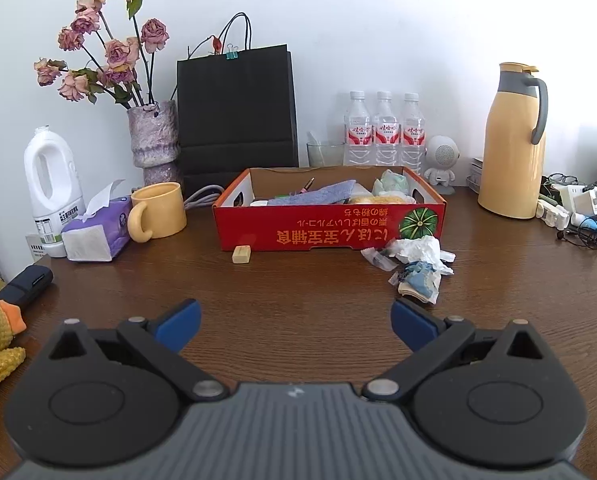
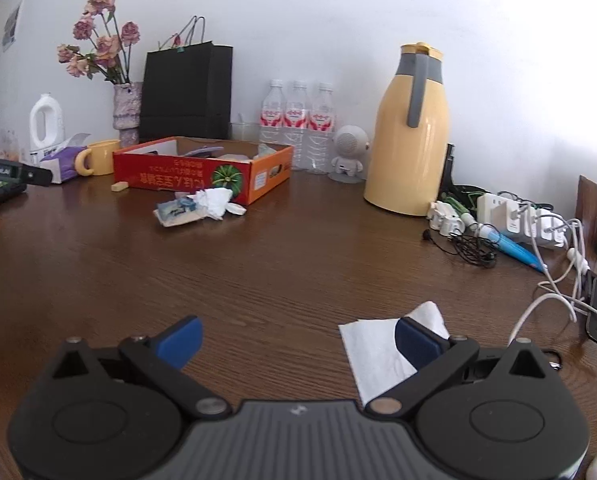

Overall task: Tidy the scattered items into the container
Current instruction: 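Withdraw both tools from the box back over the desk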

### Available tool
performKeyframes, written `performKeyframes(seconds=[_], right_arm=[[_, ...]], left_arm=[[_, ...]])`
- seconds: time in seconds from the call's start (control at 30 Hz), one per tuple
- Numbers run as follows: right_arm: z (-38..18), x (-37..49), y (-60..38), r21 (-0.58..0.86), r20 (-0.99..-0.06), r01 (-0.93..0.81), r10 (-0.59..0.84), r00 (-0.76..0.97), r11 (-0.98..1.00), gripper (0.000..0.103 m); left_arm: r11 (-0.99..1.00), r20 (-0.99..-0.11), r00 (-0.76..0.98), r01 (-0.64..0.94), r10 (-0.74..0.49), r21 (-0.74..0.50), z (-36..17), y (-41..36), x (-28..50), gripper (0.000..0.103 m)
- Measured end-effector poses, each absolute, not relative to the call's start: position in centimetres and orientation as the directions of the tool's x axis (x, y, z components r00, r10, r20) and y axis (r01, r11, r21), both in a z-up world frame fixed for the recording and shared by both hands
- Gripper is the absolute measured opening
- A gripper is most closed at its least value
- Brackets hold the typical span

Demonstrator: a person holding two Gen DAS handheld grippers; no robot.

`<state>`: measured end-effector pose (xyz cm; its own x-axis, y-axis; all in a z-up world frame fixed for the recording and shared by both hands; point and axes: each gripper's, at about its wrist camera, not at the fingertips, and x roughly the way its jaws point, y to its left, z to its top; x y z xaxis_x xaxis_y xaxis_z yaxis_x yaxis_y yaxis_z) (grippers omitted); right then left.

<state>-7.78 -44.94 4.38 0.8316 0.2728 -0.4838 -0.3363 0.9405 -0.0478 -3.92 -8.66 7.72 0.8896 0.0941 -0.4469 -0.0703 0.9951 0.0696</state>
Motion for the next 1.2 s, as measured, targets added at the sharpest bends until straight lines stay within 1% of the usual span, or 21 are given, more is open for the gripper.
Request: performKeyframes(seconds=[0.07,0.1,0.13,0.23,0.3,0.37,0.47,0.53,0.63,0.87,0.97,1.13,1.2], right_arm=[[5.2,-7.7,-44.3,0.002,-0.471,-0.38,0.336,0.816,0.925,0.103],[5.6,-7.7,-43.9,0.005,-0.463,-0.388,0.346,0.816,0.922,0.103],[5.9,-7.8,-43.5,-0.017,-0.456,-0.379,0.33,0.826,0.925,0.103],[5.9,-7.9,-43.4,-0.148,-0.46,-0.329,0.23,0.858,0.933,0.103],[5.7,-7.5,-44.8,-0.166,-0.477,-0.301,0.19,0.858,0.939,0.103],[6.0,-6.7,-47.6,-0.097,-0.485,-0.245,0.169,0.858,0.965,0.103],[6.1,-5.4,-51.6,0.07,-0.492,-0.158,0.172,0.854,0.985,0.103],[5.7,-4.9,-52.4,0.111,-0.503,-0.136,0.174,0.846,0.984,0.103],[4.8,-4.9,-51.6,0.072,-0.513,-0.135,0.152,0.845,0.988,0.103],[3.9,-5.0,-48.5,-0.075,-0.541,-0.161,0.096,0.835,0.984,0.103],[3.8,-4.7,-47.3,-0.093,-0.553,-0.185,0.103,0.827,0.978,0.103],[5.6,-4.5,-44.8,0.024,-0.534,-0.285,0.254,0.807,0.958,0.103],[6.6,-4.4,-43.3,0.039,-0.514,-0.314,0.288,0.808,0.949,0.103]], left_arm=[[0.995,-0.448,0.889,-0.068,0.091,0.067,7.8,-8.5,-3.9,0.103],[0.995,-0.446,0.89,-0.07,0.092,0.067,7.8,-8.4,-3.9,0.103],[0.995,-0.443,0.892,-0.072,0.094,0.065,7.9,-8.3,-3.9,0.103],[0.995,-0.445,0.89,-0.083,0.1,0.058,8.1,-7.7,-3.6,0.103],[0.994,-0.449,0.887,-0.094,0.108,0.055,8.1,-7.3,-3.3,0.103],[0.994,-0.45,0.886,-0.102,0.114,0.05,8.2,-7.0,-3.2,0.103],[0.994,-0.446,0.888,-0.105,0.111,0.04,8.2,-6.7,-3.3,0.103],[0.994,-0.453,0.885,-0.105,0.11,0.038,8.1,-6.7,-3.3,0.103],[0.994,-0.466,0.878,-0.105,0.11,0.036,7.9,-6.5,-3.1,0.103],[0.994,-0.469,0.877,-0.106,0.107,0.03,7.9,-6.4,-2.8,0.103],[0.994,-0.474,0.874,-0.103,0.103,0.026,7.7,-6.3,-2.8,0.103],[0.995,-0.476,0.874,-0.099,0.096,0.019,7.5,-6.1,-2.8,0.103],[0.995,-0.474,0.875,-0.1,0.094,0.012,7.5,-5.8,-2.8,0.103]])
